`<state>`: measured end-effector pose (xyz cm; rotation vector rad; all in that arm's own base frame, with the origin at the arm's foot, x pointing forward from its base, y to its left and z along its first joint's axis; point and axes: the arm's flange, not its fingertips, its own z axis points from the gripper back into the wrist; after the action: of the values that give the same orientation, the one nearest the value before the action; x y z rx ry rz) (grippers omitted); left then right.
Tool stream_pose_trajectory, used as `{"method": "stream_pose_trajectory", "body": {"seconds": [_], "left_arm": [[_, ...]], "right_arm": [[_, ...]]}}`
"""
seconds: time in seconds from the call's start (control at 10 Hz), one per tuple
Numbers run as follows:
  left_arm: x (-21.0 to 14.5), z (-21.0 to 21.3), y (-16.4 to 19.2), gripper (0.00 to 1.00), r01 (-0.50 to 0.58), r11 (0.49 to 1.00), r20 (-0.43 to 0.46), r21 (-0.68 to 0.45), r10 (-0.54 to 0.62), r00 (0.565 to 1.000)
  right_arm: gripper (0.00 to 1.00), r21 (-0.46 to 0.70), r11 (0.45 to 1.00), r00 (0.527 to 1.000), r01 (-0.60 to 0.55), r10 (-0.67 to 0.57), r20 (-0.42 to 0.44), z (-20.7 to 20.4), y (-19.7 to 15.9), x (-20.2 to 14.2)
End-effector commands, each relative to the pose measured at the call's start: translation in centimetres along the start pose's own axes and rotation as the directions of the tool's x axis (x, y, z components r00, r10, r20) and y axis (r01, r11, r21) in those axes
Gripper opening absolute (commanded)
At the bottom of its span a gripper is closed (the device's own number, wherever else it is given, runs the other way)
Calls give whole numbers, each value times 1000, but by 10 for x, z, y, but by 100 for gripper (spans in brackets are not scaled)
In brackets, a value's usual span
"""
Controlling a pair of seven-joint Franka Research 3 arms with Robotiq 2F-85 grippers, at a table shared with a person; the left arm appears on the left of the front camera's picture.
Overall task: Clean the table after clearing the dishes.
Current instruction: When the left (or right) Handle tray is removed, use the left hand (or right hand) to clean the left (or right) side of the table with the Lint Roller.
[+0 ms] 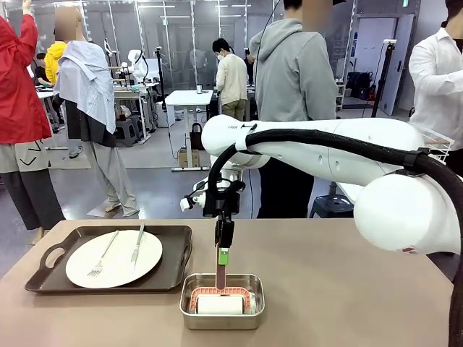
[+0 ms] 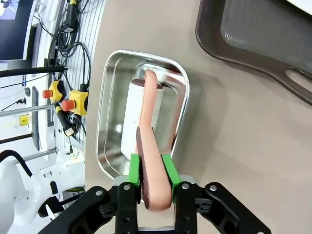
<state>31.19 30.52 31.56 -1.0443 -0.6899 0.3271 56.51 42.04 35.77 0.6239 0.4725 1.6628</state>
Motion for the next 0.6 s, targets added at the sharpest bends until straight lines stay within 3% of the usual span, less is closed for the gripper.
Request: {"method": "stream_pose_trajectory", "body": {"seconds": [0.0,0.1,0.4,0.5], "left_arm": [[-2,4,1,100,0,1000,-3,3,0,1000],[-2,4,1,100,0,1000,-3,3,0,1000],[-2,4,1,100,0,1000,-3,3,0,1000],[-2,4,1,100,0,1000,-3,3,0,1000]], "right_arm": [[10,11,999,999,32,-32,-16,8,-2,13],[0,7,999,999,48,-47,-20,9,3,15],[0,-26,992,993,121,-122,-7,9,32,16],[8,-36,985,986,167,-166,14,7,53,11]]}}
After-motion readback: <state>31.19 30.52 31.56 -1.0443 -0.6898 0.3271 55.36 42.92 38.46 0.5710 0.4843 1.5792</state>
